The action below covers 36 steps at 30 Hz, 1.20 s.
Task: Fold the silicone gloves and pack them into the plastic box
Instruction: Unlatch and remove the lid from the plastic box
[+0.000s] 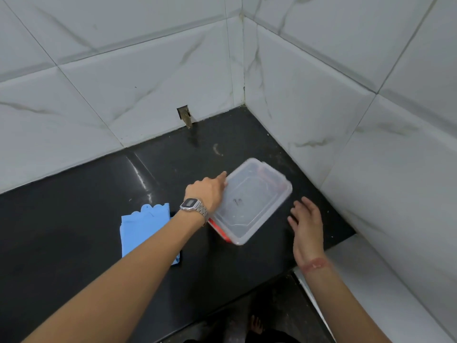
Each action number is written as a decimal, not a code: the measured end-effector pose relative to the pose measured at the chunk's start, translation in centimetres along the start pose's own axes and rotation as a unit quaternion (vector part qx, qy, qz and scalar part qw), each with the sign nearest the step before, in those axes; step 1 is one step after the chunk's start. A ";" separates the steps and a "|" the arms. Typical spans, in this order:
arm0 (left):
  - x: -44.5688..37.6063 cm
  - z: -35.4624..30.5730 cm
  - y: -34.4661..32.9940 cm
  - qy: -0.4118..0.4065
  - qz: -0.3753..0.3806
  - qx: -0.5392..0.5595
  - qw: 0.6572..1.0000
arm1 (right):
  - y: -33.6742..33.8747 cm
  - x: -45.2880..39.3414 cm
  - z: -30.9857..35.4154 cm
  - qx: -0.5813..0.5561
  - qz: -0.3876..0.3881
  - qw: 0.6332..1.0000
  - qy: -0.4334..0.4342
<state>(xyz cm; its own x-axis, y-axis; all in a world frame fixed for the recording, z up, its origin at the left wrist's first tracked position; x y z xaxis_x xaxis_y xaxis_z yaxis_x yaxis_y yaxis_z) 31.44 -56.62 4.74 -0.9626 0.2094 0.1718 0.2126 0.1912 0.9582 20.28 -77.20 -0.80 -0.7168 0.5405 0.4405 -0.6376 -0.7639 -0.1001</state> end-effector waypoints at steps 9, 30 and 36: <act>4.0 -3.3 -2.2 0.116 -0.008 0.392 0.913 | -0.5 3.8 -0.4 0.089 0.136 0.985 -0.050; 5.4 -5.7 -0.8 -0.074 -0.121 0.010 0.990 | 0.2 1.3 -2.6 0.021 0.217 0.972 -0.089; 7.4 -9.3 -2.8 -0.186 -0.069 -0.031 0.980 | -0.4 1.0 -2.5 0.036 0.225 0.970 -0.081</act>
<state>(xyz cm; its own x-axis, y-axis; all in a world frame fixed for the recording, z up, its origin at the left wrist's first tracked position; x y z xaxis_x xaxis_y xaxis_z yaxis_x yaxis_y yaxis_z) 22.15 -64.56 5.44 -0.8516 0.5224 -0.0438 0.0638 0.1862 0.9804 19.06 -75.44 -2.56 -0.8602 0.0893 0.5021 -0.2454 -0.9356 -0.2538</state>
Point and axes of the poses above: each hand's wrist, its own x-axis away from the middle knuckle, its own y-axis out of the back of the hand, z = x × y, the point moved 2 cm from there along -x, towards the middle knuckle, and after that the axes turned 9 degrees about x, right-handed, at the moved point
